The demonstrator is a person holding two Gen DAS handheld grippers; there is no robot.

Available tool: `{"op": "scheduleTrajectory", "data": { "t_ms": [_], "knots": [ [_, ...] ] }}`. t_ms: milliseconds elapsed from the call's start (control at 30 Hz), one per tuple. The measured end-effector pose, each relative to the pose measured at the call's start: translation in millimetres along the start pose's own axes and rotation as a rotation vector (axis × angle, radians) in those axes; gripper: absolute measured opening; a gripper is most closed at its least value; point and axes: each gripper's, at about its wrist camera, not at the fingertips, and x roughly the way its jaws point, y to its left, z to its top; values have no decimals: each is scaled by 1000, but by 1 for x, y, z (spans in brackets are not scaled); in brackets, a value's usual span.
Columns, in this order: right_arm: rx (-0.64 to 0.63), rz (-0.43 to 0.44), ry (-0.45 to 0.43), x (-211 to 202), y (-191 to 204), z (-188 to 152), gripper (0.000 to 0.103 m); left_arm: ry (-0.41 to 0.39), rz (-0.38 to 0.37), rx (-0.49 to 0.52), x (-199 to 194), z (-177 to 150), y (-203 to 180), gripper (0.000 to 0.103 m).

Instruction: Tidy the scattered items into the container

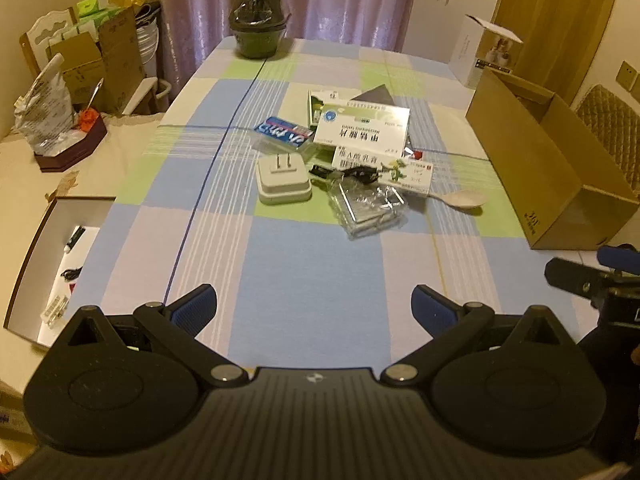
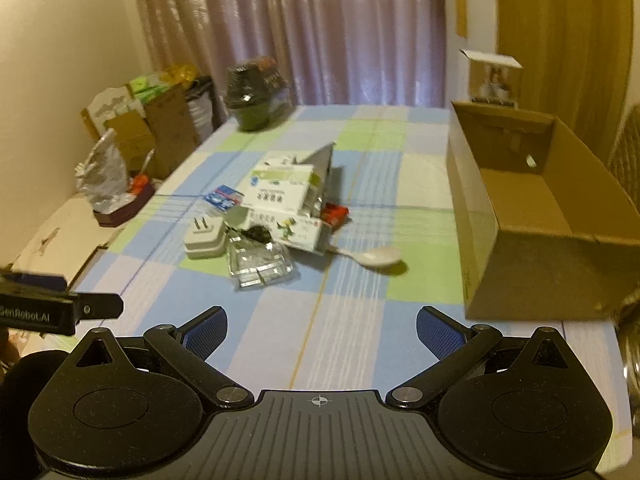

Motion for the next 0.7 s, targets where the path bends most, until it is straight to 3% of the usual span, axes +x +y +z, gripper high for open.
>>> {"op": "scheduleTrajectory", "data": {
  "t_ms": [167, 467, 700],
  "knots": [
    [-105, 8, -91, 2, 6, 8, 103, -31, 6, 101, 0, 20, 5, 102],
    [-271, 27, -44, 40, 12, 26, 103, -100, -40, 234, 19, 55, 24, 102],
    [-393, 37, -4, 91, 10, 36, 103, -92, -28, 401, 56, 67, 35, 102]
  ]
}}
